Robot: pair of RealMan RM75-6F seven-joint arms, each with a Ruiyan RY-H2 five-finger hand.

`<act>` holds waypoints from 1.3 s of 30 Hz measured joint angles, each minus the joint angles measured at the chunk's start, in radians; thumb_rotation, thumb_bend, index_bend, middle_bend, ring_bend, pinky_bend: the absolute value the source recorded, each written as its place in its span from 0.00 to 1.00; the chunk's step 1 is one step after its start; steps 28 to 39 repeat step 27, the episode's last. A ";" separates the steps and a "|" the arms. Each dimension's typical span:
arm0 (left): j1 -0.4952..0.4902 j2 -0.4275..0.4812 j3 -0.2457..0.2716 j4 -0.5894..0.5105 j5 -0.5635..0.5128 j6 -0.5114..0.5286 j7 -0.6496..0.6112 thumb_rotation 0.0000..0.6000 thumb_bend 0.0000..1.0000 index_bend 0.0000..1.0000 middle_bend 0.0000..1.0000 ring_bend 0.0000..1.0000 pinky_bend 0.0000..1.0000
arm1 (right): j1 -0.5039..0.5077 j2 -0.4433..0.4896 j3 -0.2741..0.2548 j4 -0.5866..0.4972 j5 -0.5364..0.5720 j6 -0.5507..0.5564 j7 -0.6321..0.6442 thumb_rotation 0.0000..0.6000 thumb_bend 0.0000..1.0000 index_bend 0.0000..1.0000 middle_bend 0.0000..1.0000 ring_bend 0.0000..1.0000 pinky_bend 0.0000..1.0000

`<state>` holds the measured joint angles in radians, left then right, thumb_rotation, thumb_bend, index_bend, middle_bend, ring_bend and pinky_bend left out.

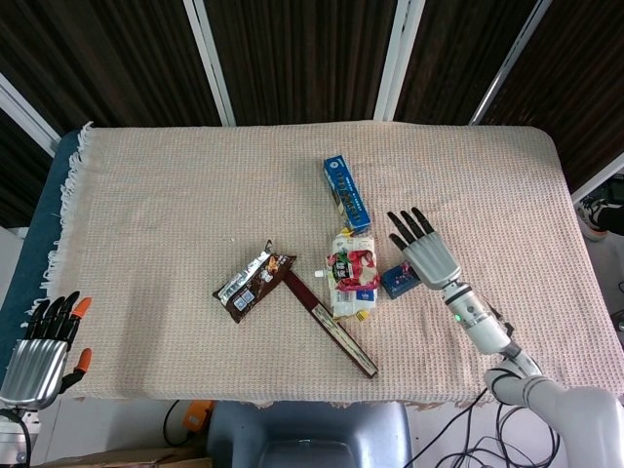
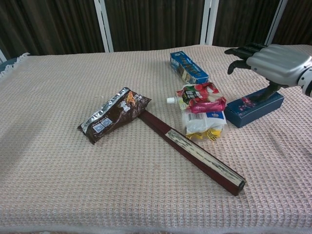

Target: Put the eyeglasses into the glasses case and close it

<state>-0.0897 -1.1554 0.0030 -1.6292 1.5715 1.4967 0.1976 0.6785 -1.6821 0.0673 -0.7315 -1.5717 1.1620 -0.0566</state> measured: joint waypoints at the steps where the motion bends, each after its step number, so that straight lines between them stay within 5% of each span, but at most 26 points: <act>1: 0.000 0.000 0.000 0.000 0.002 0.002 -0.001 1.00 0.42 0.00 0.00 0.00 0.00 | -0.007 0.010 0.001 -0.014 0.000 0.013 0.004 1.00 0.30 0.37 0.05 0.00 0.00; 6: 0.004 -0.002 -0.001 0.009 0.027 0.029 -0.016 1.00 0.42 0.00 0.00 0.00 0.00 | -0.065 0.087 -0.002 -0.145 0.007 0.089 0.009 1.00 0.28 0.23 0.02 0.00 0.00; 12: 0.009 -0.018 -0.004 0.049 0.068 0.076 -0.050 1.00 0.42 0.00 0.00 0.00 0.00 | -0.212 0.280 -0.050 -0.514 0.045 0.178 -0.063 1.00 0.28 0.10 0.00 0.00 0.00; 18: 0.010 -0.018 0.000 0.048 0.061 0.060 -0.044 1.00 0.42 0.00 0.00 0.00 0.00 | -0.442 0.461 -0.124 -0.846 0.072 0.349 -0.130 1.00 0.26 0.08 0.00 0.00 0.00; 23: 0.008 -0.012 0.003 0.028 0.049 0.044 -0.024 1.00 0.41 0.00 0.00 0.00 0.00 | -0.530 0.504 -0.152 -0.860 0.043 0.459 -0.148 1.00 0.26 0.07 0.00 0.00 0.00; 39: 0.011 -0.010 0.003 0.023 0.048 0.046 -0.020 1.00 0.41 0.00 0.00 0.00 0.00 | -0.549 0.520 -0.153 -0.841 0.037 0.440 -0.153 1.00 0.26 0.07 0.00 0.00 0.00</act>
